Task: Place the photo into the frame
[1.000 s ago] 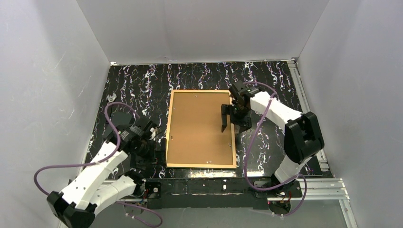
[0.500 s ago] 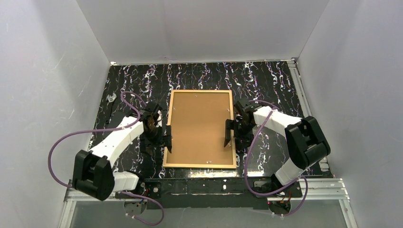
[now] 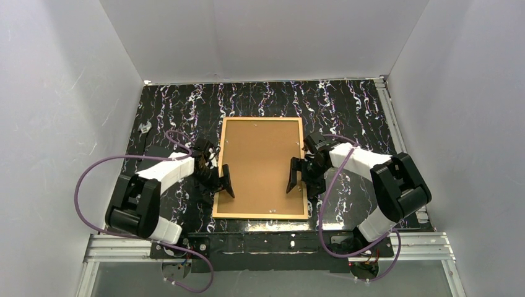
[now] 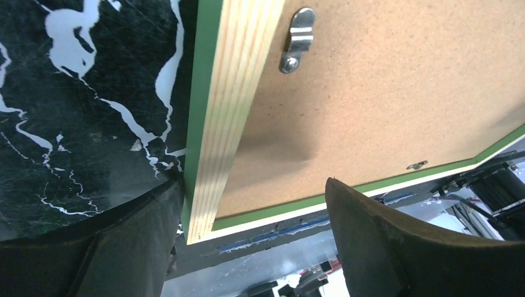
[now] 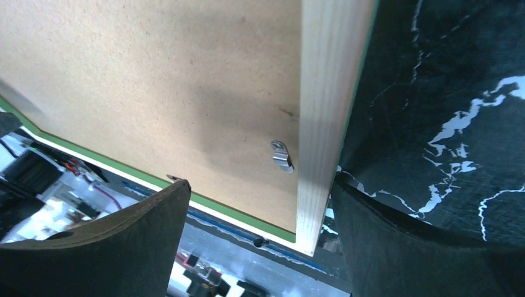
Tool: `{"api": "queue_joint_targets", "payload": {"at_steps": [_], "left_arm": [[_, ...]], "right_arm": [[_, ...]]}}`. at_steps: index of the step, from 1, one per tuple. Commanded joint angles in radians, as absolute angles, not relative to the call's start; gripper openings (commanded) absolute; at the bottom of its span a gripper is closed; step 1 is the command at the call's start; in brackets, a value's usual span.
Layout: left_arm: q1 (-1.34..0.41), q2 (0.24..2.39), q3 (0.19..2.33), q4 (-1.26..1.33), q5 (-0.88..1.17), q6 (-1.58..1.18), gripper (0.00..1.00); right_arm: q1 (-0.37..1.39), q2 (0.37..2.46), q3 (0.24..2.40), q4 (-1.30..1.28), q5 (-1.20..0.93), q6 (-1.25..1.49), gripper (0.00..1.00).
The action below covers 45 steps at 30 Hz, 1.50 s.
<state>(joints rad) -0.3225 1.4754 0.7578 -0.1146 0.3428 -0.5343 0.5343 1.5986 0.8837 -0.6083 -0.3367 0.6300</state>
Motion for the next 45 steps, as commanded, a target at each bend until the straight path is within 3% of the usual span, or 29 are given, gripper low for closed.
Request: {"api": "queue_joint_targets", "payload": {"at_steps": [1, 16, 23, 29, 45], "left_arm": [[-0.349, 1.445, 0.656, -0.096, 0.39, -0.579, 0.83], [-0.502, 1.234, 0.439, -0.051, 0.328, -0.7, 0.82], [-0.502, 1.168, 0.459, -0.165, 0.202, -0.686, 0.84], [-0.502, 1.216, 0.497, -0.203, 0.164, -0.65, 0.79], [-0.502, 1.309, 0.538, -0.201, 0.181, -0.601, 0.68]], "right_arm": [[0.587, 1.581, 0.839, -0.559, -0.34, 0.649, 0.92], [0.625, 1.483, 0.766, -0.642, -0.217, 0.679, 0.92], [0.658, 1.532, 0.856, -0.765, -0.04, 0.66, 0.92], [0.68, 1.546, 0.887, -0.805, 0.067, 0.67, 0.89], [0.669, 1.562, 0.967, -0.779, 0.051, 0.619, 0.86]]}}
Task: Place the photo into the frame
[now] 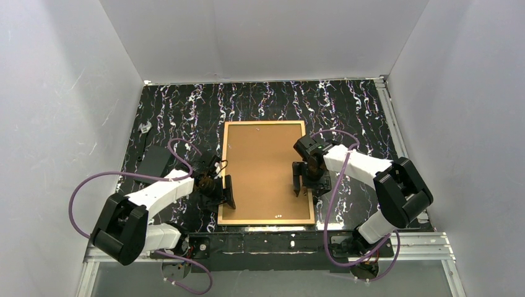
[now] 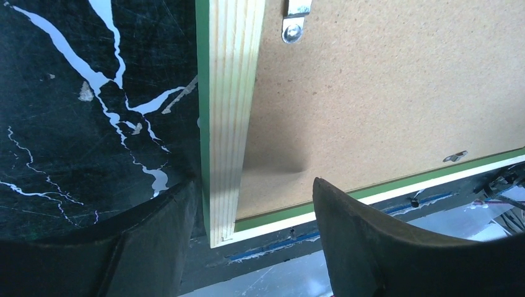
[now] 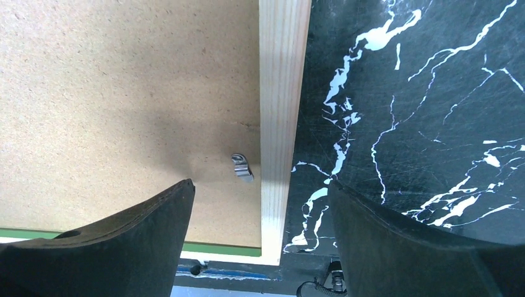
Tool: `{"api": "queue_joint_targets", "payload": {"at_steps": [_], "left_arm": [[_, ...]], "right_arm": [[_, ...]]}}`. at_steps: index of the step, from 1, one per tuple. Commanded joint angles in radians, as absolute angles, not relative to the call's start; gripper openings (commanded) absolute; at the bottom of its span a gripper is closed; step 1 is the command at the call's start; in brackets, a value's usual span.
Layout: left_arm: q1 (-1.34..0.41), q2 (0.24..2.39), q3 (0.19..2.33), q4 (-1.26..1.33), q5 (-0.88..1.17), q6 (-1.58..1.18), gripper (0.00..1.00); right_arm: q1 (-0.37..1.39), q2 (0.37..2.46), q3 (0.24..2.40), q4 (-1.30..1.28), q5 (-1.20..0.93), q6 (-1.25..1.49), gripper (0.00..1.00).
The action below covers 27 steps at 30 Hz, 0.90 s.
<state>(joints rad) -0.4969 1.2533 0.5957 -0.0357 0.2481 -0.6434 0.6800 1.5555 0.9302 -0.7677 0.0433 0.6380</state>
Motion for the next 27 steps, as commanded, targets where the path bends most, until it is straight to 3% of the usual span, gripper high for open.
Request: {"api": "queue_joint_targets", "payload": {"at_steps": [1, 10, 12, 23, 27], "left_arm": [[-0.502, 1.309, 0.538, -0.201, 0.181, -0.599, 0.67], [-0.502, 1.312, 0.534, -0.207, 0.187, -0.589, 0.63], [-0.502, 1.312, 0.532, -0.21, 0.187, -0.585, 0.62], [-0.502, 1.333, 0.544, -0.212, 0.19, -0.583, 0.61], [-0.502, 1.34, 0.548, -0.213, 0.187, -0.581, 0.61]], "right_arm": [[0.664, 1.564, 0.966, -0.778, 0.047, 0.619, 0.86], [0.624, 1.565, 0.943, -0.738, 0.016, 0.594, 0.74], [0.615, 1.568, 0.939, -0.728, 0.008, 0.584, 0.65], [0.612, 1.579, 0.904, -0.708, -0.057, 0.558, 0.61], [0.611, 1.578, 0.898, -0.717, -0.045, 0.554, 0.54]]}}
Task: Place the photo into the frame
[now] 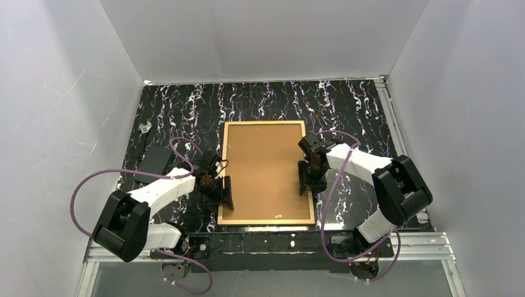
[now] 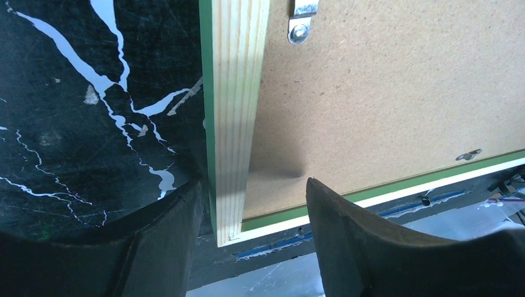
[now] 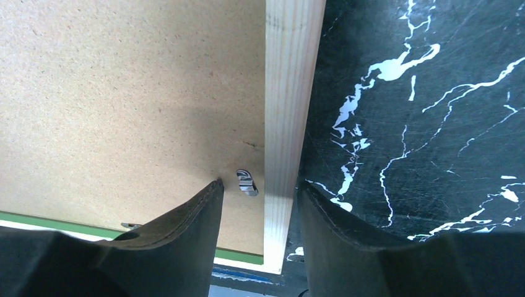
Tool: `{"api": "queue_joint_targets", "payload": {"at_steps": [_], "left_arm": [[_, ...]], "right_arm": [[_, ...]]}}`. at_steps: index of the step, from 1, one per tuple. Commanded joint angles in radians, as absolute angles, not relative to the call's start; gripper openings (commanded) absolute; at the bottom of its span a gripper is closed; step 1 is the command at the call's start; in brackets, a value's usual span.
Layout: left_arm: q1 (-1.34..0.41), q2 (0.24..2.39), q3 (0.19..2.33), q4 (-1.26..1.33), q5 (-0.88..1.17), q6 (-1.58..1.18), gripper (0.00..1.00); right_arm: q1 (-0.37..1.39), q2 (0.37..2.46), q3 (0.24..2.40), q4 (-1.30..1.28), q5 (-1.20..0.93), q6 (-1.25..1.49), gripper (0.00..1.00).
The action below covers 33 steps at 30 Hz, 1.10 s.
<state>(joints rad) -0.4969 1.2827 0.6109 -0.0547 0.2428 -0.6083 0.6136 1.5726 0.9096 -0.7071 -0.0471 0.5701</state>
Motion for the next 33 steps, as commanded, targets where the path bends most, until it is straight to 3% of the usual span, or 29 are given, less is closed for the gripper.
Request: {"api": "queue_joint_targets", "payload": {"at_steps": [1, 3, 9, 14, 24, 25, 26, 29, 31, 33], "left_arm": [[-0.502, 1.342, 0.547, -0.213, 0.187, -0.581, 0.61], [-0.502, 1.346, 0.547, -0.212, 0.187, -0.581, 0.61], [-0.502, 1.354, 0.542, -0.209, 0.186, -0.58, 0.6], [-0.502, 1.358, 0.544, -0.209, 0.186, -0.577, 0.59], [-0.502, 1.33, 0.55, -0.225, 0.184, -0.579, 0.61], [-0.502, 1.321, 0.552, -0.23, 0.185, -0.58, 0.64], [-0.501, 1.311, 0.555, -0.234, 0.185, -0.58, 0.68], [-0.5, 1.261, 0.561, -0.249, 0.173, -0.587, 0.82], [-0.498, 1.23, 0.571, -0.26, 0.155, -0.593, 0.88], [-0.496, 1.203, 0.578, -0.27, 0.141, -0.599, 0.91]], "right_arm": [[0.611, 1.576, 0.896, -0.719, -0.04, 0.553, 0.54], [0.611, 1.578, 0.895, -0.724, -0.024, 0.551, 0.52], [0.612, 1.586, 0.905, -0.743, 0.019, 0.541, 0.22], [0.612, 1.569, 0.916, -0.759, 0.055, 0.545, 0.05], [0.612, 1.53, 0.911, -0.723, 0.038, 0.581, 0.01], [0.612, 1.519, 0.909, -0.722, 0.037, 0.586, 0.04], [0.612, 1.506, 0.906, -0.718, 0.031, 0.588, 0.15], [0.612, 1.456, 0.895, -0.708, 0.009, 0.596, 0.61], [0.607, 1.418, 0.889, -0.704, -0.016, 0.604, 0.76], [0.599, 1.388, 0.883, -0.702, -0.04, 0.611, 0.84]]}}
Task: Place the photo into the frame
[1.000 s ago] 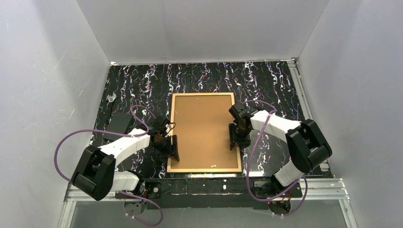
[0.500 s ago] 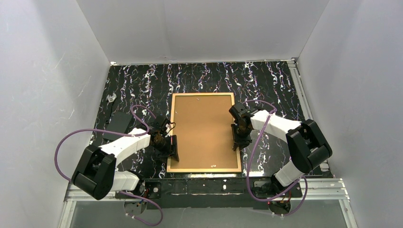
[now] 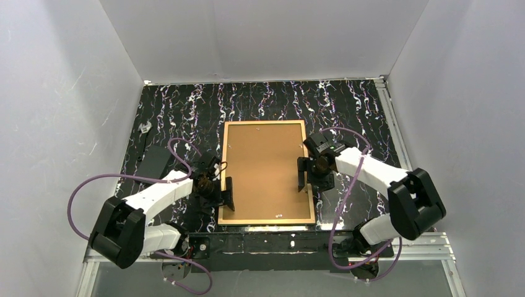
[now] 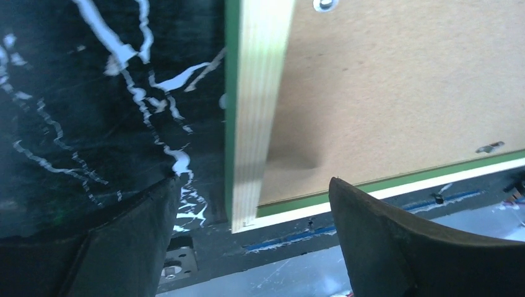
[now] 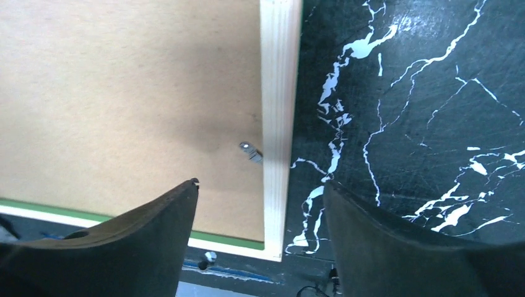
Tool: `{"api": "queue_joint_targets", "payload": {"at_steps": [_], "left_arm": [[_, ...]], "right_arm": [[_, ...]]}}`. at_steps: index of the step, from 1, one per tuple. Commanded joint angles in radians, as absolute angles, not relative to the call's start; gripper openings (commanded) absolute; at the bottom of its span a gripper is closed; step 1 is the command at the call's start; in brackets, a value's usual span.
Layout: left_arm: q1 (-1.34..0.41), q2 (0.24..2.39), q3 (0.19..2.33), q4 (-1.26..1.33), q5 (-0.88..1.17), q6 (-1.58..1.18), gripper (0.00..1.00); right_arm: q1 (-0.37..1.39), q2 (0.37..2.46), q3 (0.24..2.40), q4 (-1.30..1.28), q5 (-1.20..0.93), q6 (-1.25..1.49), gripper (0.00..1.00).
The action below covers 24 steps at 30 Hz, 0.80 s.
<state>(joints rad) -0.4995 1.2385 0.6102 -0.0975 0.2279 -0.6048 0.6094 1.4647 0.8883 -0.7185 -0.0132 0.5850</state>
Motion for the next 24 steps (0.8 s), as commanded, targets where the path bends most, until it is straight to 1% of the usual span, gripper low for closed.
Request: {"api": "queue_joint_targets", "payload": {"at_steps": [1, 4, 8, 17, 21, 24], "left_arm": [[-0.493, 1.193, 0.582, -0.276, 0.135, -0.6, 0.91], [-0.482, 1.178, 0.605, -0.298, 0.121, -0.595, 0.92], [-0.464, 1.185, 0.644, -0.321, 0.114, -0.573, 0.91], [-0.433, 1.285, 0.756, -0.331, 0.122, -0.5, 0.83], [-0.433, 1.357, 0.826, -0.331, 0.12, -0.48, 0.83], [-0.433, 1.407, 0.868, -0.324, 0.119, -0.474, 0.83]], "right_arm": [[0.594, 1.377, 0.88, -0.702, -0.049, 0.614, 0.86], [0.573, 1.353, 0.864, -0.7, -0.073, 0.615, 0.87], [0.54, 1.334, 0.818, -0.686, -0.112, 0.611, 0.86], [0.524, 1.331, 0.699, -0.626, -0.177, 0.618, 0.8], [0.522, 1.331, 0.658, -0.599, -0.192, 0.63, 0.73], [0.522, 1.334, 0.65, -0.591, -0.198, 0.633, 0.64]]}}
